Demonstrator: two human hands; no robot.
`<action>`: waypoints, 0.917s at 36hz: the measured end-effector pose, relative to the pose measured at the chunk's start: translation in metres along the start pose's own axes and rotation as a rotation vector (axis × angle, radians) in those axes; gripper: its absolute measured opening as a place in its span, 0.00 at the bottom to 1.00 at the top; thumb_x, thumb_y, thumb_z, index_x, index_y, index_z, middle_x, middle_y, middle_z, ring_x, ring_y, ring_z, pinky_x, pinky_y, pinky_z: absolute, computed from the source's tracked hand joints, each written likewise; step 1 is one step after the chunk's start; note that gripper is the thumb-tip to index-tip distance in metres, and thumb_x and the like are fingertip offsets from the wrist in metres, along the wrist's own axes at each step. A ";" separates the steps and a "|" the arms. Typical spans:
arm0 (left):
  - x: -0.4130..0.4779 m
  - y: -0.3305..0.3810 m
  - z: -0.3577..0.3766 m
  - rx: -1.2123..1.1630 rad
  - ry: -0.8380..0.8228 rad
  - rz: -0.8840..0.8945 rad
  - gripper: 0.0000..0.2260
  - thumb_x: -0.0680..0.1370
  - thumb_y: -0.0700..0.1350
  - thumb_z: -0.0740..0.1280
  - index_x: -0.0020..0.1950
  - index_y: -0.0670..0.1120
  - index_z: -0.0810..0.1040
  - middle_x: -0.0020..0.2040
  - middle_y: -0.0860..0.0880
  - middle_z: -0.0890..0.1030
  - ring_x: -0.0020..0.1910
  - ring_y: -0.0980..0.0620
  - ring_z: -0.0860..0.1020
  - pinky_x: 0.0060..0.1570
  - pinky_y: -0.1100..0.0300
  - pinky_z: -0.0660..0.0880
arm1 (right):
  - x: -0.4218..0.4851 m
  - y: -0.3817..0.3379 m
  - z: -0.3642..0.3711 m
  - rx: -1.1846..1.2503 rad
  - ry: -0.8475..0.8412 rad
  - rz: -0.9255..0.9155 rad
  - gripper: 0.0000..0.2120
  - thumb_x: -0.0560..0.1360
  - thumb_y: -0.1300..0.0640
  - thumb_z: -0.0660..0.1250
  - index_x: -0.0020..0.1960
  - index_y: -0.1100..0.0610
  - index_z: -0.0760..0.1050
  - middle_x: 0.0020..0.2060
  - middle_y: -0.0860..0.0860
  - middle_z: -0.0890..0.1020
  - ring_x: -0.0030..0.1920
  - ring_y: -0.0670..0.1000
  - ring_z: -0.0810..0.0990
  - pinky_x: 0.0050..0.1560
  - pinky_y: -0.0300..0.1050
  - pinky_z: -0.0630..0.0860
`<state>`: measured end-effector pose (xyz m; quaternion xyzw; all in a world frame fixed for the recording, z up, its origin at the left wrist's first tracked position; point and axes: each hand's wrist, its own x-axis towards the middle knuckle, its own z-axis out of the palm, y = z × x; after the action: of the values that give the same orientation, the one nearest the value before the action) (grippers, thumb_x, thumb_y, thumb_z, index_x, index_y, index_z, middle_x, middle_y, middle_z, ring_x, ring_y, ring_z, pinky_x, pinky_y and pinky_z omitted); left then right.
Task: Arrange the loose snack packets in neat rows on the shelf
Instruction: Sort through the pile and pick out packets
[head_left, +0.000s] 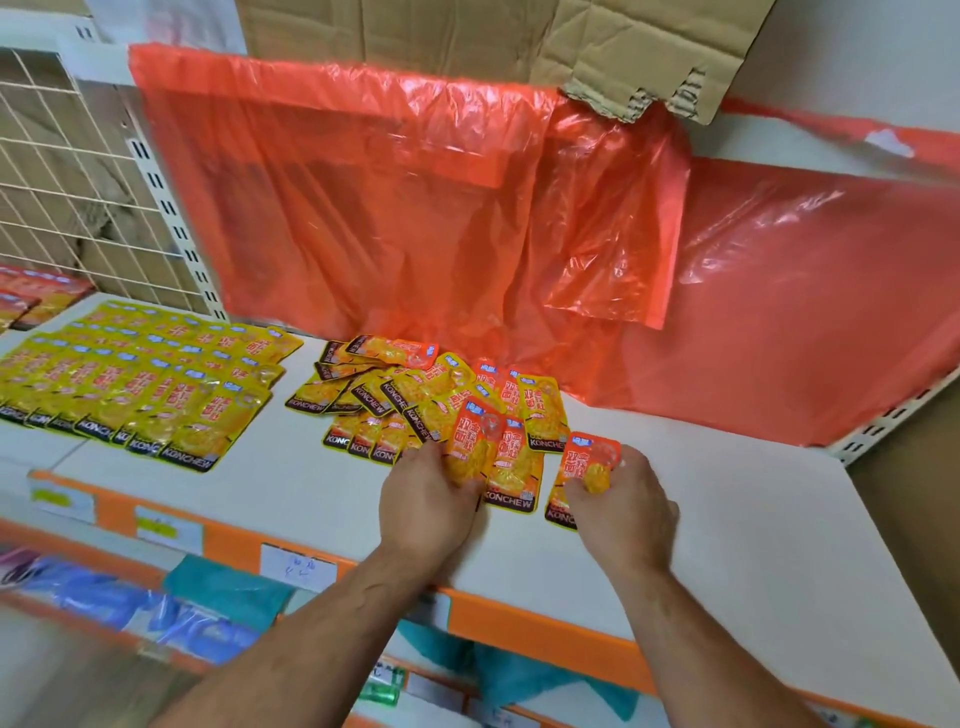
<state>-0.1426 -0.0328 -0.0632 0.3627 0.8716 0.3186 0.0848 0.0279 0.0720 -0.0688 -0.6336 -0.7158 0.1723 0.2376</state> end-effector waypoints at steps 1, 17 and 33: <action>0.000 0.001 -0.001 -0.020 0.000 -0.007 0.16 0.72 0.56 0.71 0.54 0.48 0.77 0.48 0.49 0.80 0.49 0.46 0.78 0.45 0.55 0.73 | 0.000 0.000 -0.001 0.042 -0.004 0.006 0.30 0.68 0.43 0.72 0.65 0.53 0.69 0.55 0.50 0.82 0.58 0.56 0.79 0.58 0.54 0.71; -0.004 -0.004 -0.033 -0.603 -0.025 -0.304 0.04 0.68 0.42 0.71 0.36 0.52 0.81 0.30 0.53 0.80 0.34 0.49 0.80 0.36 0.50 0.76 | -0.006 -0.003 -0.015 0.099 -0.135 0.016 0.09 0.73 0.47 0.72 0.46 0.49 0.73 0.42 0.46 0.81 0.44 0.53 0.81 0.48 0.49 0.77; -0.009 -0.079 -0.120 -0.850 -0.110 -0.347 0.05 0.71 0.38 0.75 0.39 0.45 0.80 0.33 0.49 0.80 0.29 0.52 0.75 0.33 0.61 0.70 | -0.068 -0.130 -0.006 0.954 -0.380 0.181 0.13 0.75 0.73 0.66 0.57 0.65 0.79 0.45 0.52 0.83 0.52 0.56 0.79 0.59 0.52 0.73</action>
<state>-0.2274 -0.1403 -0.0184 0.1611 0.7058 0.6091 0.3240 -0.0701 -0.0133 -0.0009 -0.4717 -0.5308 0.6110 0.3500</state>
